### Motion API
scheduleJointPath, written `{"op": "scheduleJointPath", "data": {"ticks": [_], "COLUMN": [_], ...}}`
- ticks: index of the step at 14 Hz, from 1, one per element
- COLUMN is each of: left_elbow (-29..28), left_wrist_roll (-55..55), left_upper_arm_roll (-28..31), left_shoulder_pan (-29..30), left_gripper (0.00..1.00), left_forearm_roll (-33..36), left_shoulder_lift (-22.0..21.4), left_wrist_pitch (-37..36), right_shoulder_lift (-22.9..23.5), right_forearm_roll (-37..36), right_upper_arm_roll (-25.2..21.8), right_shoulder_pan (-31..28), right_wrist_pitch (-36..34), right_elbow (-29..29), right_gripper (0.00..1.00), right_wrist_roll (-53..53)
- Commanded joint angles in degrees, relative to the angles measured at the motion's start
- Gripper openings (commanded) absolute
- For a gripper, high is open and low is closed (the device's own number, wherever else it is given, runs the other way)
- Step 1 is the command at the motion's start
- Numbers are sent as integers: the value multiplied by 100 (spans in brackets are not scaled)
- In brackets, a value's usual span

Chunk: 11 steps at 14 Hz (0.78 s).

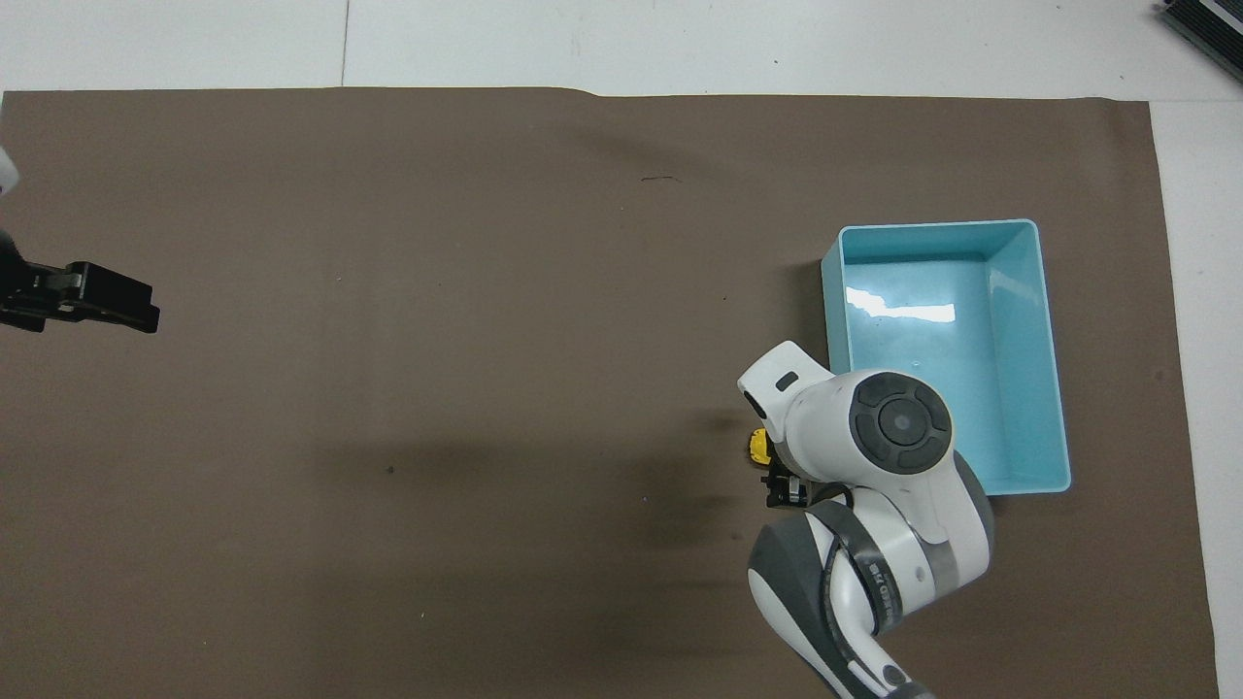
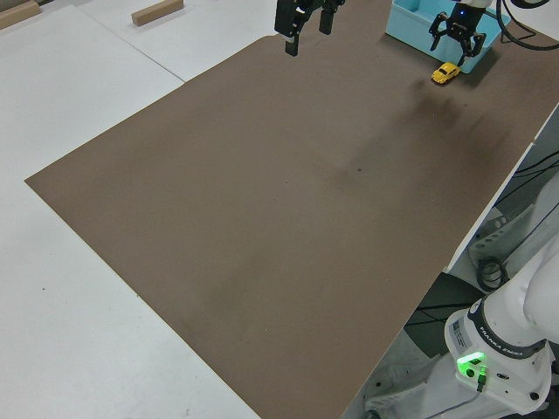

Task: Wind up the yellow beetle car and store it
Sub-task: 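Reach the right gripper down to the car beside the bin, then grasp the yellow car with the right gripper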

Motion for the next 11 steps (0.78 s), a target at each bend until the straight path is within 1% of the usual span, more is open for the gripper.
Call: {"op": "scheduleJointPath", "data": {"ticks": [1,5,8,11], "left_elbow": [37,46,37,46], "left_wrist_roll": [-38,-38,-38,-38], "left_upper_arm_roll": [-63,-63,-63,-63], "left_shoulder_pan": [101,101,101,101], "left_gripper": [100,100,100,100], "left_forearm_roll": [-33,-33,-33,-42], "left_shoulder_lift": [-25,-25,-25,-25], "left_wrist_pitch": [-107,-107,-107,-116], "right_shoulder_lift": [-87,45,54,63], "right_forearm_roll": [-127,-135,-135,-135], "right_upper_arm_roll": [-4,-4,-4,-4], "right_shoulder_pan": [-21,-4,-21,-48], "right_wrist_pitch": [207,961,980,989], "right_elbow": [-249,-714,-768,-821], "right_gripper": [100,100,100,74], "right_wrist_roll": [156,296,296,288]}}
